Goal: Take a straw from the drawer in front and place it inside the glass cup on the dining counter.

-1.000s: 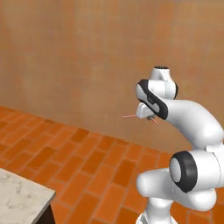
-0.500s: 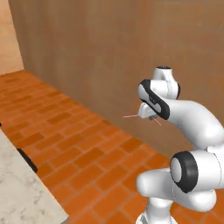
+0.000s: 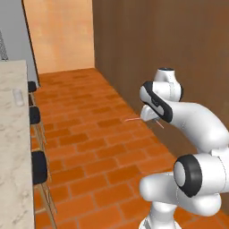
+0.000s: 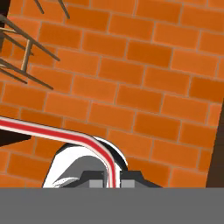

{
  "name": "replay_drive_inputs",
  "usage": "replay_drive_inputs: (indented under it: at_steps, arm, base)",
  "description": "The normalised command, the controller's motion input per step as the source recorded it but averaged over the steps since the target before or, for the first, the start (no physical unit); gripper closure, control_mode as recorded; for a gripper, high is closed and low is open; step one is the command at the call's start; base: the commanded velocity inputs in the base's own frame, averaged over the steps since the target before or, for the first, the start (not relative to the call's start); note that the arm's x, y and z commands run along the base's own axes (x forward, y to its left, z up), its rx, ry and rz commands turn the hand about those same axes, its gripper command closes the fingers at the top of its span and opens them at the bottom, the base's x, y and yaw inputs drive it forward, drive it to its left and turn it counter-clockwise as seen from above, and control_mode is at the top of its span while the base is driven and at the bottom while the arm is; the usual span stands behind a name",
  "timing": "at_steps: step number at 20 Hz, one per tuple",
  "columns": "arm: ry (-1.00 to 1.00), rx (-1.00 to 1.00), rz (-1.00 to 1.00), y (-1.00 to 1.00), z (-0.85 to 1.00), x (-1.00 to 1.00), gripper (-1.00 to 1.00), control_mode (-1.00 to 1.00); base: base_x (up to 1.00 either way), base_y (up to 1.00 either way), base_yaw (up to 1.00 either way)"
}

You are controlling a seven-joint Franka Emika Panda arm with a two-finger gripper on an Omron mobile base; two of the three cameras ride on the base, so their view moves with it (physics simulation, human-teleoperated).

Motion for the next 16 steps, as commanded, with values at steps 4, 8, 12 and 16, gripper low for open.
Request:
replay_drive_inputs:
  at_steps: [4,8,12,16]
  arm:
    - [0.0,0.0,0.0,0.0,0.0,0.0,1.0,1.0]
    - [0.0,0.0,0.0,0.0,0.0,0.0,1.0,1.0]
    - [0.0,0.0,0.0,0.0,0.0,0.0,1.0,1.0]
    - [0.0,0.0,0.0,0.0,0.0,0.0,1.0,1.0]
  base:
    - [0.83,-0.65,0.6]
    - [0.86,-0.64,0.6]
    - [0.87,-0.71,0.58]
    - [0.88,-0.76,0.56]
